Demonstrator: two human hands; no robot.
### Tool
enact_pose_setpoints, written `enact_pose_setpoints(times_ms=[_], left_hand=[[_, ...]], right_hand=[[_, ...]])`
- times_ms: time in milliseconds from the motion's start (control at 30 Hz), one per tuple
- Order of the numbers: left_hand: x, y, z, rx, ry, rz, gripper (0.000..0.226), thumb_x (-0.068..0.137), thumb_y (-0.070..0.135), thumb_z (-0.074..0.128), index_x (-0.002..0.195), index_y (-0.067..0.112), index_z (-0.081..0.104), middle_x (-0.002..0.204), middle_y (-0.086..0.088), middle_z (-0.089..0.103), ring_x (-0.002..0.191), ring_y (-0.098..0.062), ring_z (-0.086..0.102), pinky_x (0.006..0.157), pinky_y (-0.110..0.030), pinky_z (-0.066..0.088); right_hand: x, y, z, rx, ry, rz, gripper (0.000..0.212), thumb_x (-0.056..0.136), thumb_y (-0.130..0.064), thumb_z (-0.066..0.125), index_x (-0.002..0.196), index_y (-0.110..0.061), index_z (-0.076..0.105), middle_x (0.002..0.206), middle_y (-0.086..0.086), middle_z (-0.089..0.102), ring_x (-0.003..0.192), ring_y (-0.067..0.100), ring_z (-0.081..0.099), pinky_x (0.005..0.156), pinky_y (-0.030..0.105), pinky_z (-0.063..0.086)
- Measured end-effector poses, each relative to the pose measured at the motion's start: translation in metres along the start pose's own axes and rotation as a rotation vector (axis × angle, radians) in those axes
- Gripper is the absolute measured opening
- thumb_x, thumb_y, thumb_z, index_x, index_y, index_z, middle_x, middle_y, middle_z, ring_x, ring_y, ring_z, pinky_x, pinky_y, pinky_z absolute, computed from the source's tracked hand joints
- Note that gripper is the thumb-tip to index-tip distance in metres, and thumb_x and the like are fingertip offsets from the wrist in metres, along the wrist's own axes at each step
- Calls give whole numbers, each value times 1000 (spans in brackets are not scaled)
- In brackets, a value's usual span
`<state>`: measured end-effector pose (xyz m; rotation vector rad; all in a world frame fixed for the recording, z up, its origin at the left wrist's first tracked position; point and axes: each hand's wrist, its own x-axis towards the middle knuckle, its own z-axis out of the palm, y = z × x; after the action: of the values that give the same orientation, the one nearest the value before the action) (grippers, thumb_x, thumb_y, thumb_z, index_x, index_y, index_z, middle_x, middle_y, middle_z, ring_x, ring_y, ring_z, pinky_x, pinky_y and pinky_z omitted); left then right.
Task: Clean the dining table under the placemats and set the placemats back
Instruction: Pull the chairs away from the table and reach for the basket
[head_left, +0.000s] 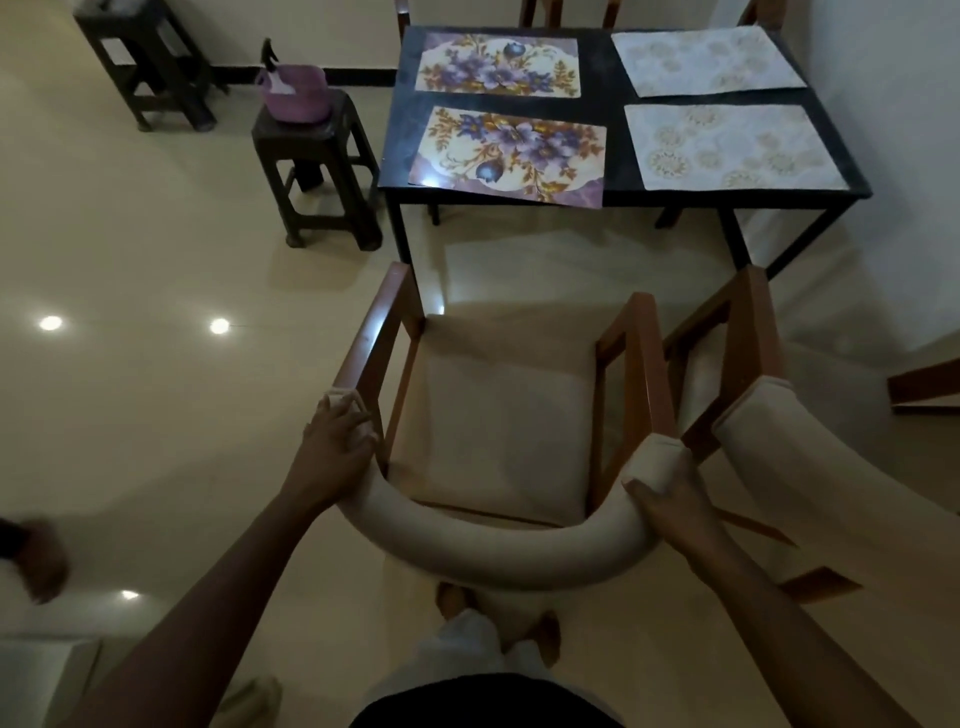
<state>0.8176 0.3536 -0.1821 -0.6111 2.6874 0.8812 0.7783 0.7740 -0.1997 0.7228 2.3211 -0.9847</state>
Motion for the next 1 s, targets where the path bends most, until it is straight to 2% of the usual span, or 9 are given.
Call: enact_pose_setpoints(times_ms=[67,100,167,300,400,533,700,833,1000], left_hand=[[10,-4,-2,-33,-3,-25,63,93,40,55,148,10,57,167,-13,37,156,-35,29,125,-53,27],[17,-6,-3,-61,5,-38,62,95,36,59,153,13,52,170,-11,32,158,-34,25,126,-52,24],[34,-10,-4,-137,18,-79,73,96,28,69,161,20,38,172,-8,27,158,-33,27,125,-51,27],[51,-7,-5,-369,1,-321,97,90,24,79,167,25,21,165,-14,38,146,-40,42,115,-52,39],[64,-7,-7,-317,44,-376,79,84,39,80,152,16,47,145,-21,58,131,-43,56,106,-50,47],[72,-14,0,-237,59,-376,46,93,34,72,131,11,59,126,-19,67,115,-41,62,93,-45,49],[80,-6,6,-238,82,-364,53,87,45,66,128,13,58,123,-18,67,113,-42,64,96,-49,50],[95,13,12,-240,120,-371,44,94,30,70,131,9,58,126,-20,67,116,-42,63,97,-49,50],[120,33,10,-248,149,-363,40,96,28,69,128,6,59,123,-21,67,114,-42,64,95,-47,50]], right_hand=[[12,-5,7,-35,79,-9,85,99,-40,68,162,-14,17,151,18,46,129,38,56,91,44,52],[15,-3,-3,61,6,2,99,96,-40,71,166,-26,2,162,16,33,138,42,47,95,50,52],[19,-4,-13,151,-23,14,110,93,-36,76,164,-36,-8,169,14,22,143,45,40,98,57,51],[43,-1,-1,123,56,80,106,82,-39,85,161,-31,14,155,17,44,129,42,54,90,52,54],[51,2,0,78,110,83,93,77,-46,86,152,-24,35,135,13,61,114,36,64,92,54,57],[49,2,-5,48,125,-9,62,81,-28,84,134,-20,54,105,-1,69,92,22,69,86,50,60],[67,-16,-19,-2,131,-52,57,83,-26,82,133,-21,53,103,-3,67,89,19,66,79,41,55],[99,-44,-38,-35,110,-67,61,80,-28,81,133,-22,51,112,2,66,98,24,66,87,46,57],[133,-70,-51,-73,113,-71,58,79,-28,80,131,-23,53,110,3,67,98,27,67,90,53,58]])
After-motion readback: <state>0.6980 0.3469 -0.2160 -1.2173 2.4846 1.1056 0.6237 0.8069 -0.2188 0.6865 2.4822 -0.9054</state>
